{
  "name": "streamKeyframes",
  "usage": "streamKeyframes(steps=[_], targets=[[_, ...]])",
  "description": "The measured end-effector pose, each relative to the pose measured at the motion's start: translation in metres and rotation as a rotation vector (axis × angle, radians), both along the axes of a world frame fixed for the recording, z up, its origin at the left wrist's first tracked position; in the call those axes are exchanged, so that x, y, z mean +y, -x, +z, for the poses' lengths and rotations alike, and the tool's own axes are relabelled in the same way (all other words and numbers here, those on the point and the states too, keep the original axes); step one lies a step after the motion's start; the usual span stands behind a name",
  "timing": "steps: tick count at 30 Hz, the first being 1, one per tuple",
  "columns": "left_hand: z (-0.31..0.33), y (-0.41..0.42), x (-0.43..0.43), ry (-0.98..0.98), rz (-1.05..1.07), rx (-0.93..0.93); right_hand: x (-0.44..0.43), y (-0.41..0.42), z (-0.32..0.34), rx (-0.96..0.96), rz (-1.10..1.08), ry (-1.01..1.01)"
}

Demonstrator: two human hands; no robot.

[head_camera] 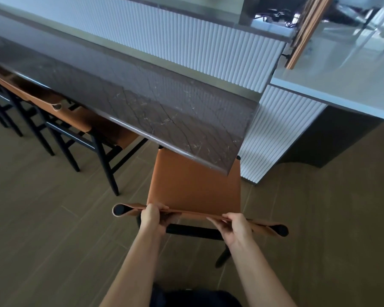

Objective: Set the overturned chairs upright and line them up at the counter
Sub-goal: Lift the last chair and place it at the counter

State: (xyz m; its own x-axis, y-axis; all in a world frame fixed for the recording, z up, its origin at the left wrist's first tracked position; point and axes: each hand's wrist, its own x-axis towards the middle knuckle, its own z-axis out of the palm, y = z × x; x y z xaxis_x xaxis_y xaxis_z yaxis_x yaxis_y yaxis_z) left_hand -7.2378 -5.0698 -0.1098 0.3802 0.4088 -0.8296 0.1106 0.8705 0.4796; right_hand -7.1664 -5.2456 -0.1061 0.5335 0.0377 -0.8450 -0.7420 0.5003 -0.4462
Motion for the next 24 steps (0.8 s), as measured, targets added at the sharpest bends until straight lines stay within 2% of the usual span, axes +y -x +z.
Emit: streamKeyframes(steps=[12,18,24], targets=[[0.042,-0.062,0.118,-0.011,-0.187,-0.054,0.105,-0.035,0.034,-0.126,-0.141,-0.009],[0.052,-0.076,0.160,0.016,-0.293,-0.048,0.140,-0.037,0.039,-0.106,-0.223,0.021],[0.052,-0.081,0.173,0.062,-0.305,-0.026,0.149,-0.036,0.041,-0.084,-0.240,0.034]])
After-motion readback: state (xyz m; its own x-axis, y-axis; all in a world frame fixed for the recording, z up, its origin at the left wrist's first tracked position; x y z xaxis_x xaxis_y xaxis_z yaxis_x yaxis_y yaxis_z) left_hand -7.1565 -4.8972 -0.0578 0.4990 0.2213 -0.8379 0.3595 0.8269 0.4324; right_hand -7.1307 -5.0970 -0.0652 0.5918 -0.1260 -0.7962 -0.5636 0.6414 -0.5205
